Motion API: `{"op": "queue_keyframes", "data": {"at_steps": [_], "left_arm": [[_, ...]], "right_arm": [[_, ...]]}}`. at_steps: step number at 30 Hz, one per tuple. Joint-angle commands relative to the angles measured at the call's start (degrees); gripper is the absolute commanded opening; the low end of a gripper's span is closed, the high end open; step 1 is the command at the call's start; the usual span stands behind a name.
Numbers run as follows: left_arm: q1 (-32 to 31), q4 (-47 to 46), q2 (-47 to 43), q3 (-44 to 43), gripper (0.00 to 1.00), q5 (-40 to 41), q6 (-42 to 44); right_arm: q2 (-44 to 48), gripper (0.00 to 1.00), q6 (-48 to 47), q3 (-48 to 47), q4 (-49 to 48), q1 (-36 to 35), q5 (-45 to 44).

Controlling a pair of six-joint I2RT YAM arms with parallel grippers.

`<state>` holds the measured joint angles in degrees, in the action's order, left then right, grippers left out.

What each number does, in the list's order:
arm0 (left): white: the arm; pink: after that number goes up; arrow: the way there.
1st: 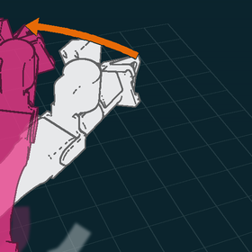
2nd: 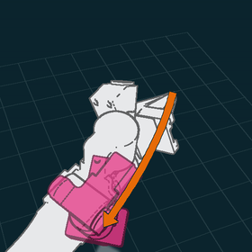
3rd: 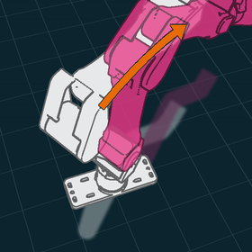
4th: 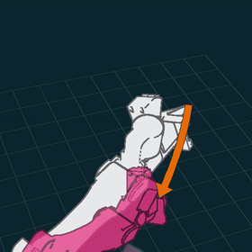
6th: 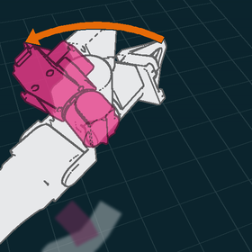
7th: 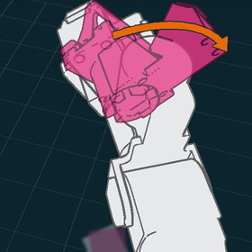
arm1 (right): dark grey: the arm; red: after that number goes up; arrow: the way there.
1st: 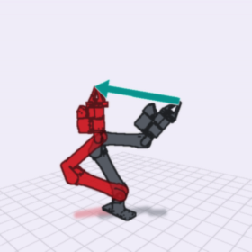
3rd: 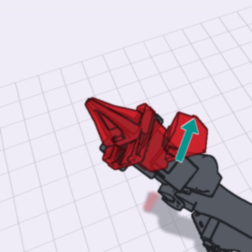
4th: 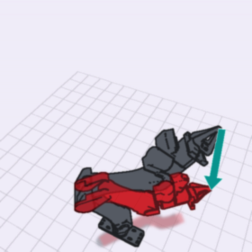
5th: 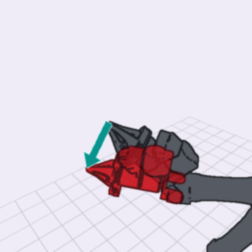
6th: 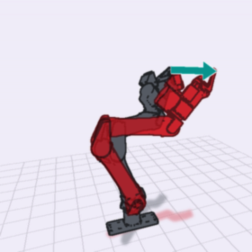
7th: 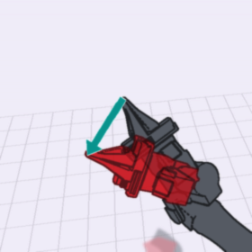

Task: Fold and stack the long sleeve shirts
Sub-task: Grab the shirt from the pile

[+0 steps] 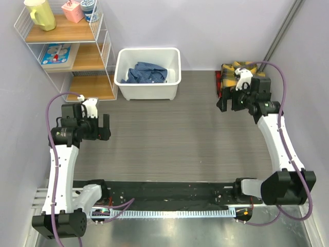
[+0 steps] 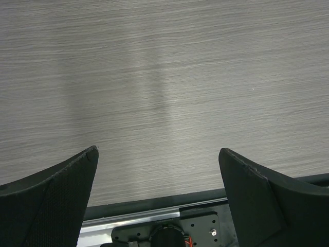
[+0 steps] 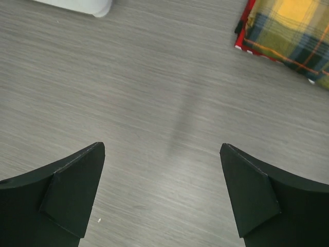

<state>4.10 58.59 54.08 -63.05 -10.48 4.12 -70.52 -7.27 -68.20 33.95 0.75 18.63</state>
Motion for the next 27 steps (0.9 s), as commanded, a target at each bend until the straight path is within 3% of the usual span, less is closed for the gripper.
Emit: {"op": "queue_keyframes", "data": {"at_steps": [1, 5, 8, 14, 17, 27], "left_arm": [[0.1, 0.8, -1.3, -1.5, 1.0, -0.3, 1.7], [0.1, 2.9, -2.2, -2.4, 1.0, -3.8, 3.0], [0.1, 2.4, -4.2, -2.2, 1.0, -4.5, 3.2], [0.1, 4.6, -4.5, -3.3, 1.0, -1.7, 1.6], [0.1, 6.4, -5.0, -4.1, 1.0, -0.8, 2.4], [0.1, 9.3, -6.6, -5.9, 1.0, 0.2, 3.4]], "right_arm": [[-6.9, 1.0, 1.5, -9.4, -5.2, -4.5, 0.0], [-18.4, 1.0, 0.5, -22.2, -6.1, -10.8, -4.1], [-29.8, 1.0, 1.1, -39.8, -6.4, -15.3, -6.2], [-53.7, 1.0, 2.0, -67.6, -7.2, -23.2, -9.9], [-62.4, 1.0, 3.7, -75.4, -10.1, -25.5, -12.1], [-74.3, 1.0, 4.3, -75.3, -26.0, -30.0, -15.7]]}}
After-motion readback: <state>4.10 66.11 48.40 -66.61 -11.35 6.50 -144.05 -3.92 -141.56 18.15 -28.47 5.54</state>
